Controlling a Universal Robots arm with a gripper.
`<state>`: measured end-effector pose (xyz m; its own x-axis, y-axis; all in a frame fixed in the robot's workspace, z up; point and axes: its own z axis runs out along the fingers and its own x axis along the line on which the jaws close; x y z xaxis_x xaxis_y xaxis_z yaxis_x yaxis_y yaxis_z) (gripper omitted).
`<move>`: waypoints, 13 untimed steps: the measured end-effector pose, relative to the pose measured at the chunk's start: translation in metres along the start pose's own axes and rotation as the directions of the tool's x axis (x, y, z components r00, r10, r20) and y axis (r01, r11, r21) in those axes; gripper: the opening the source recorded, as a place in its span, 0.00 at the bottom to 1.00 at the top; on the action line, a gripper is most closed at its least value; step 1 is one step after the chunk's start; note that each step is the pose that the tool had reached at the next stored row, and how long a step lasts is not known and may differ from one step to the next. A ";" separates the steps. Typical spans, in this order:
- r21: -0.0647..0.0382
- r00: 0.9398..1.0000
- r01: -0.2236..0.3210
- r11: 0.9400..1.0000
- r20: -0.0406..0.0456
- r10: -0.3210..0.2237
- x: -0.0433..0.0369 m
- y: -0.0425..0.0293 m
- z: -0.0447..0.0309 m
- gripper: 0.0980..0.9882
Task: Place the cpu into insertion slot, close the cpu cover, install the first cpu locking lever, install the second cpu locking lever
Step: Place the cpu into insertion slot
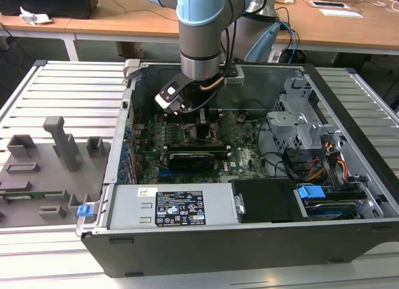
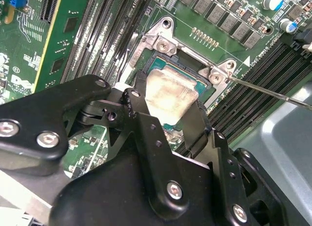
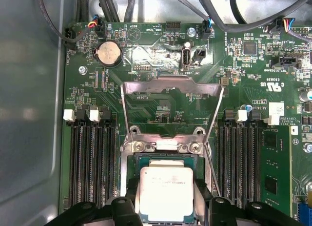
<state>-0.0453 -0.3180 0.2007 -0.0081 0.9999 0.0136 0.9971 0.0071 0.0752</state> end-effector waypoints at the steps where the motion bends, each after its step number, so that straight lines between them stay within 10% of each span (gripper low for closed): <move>1: 0.000 1.000 0.000 1.000 -0.001 0.000 0.0000 0.0000 0.0000 0.48; 12: 0.000 1.000 -0.001 1.000 -0.001 0.001 0.0001 0.0005 -0.0059 0.57; 13: 0.000 1.000 -0.001 1.000 -0.001 0.001 0.0002 0.0008 -0.0107 0.41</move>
<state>-0.0454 -0.3179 0.2115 -0.0075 0.9999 0.0143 0.9972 0.0064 0.0751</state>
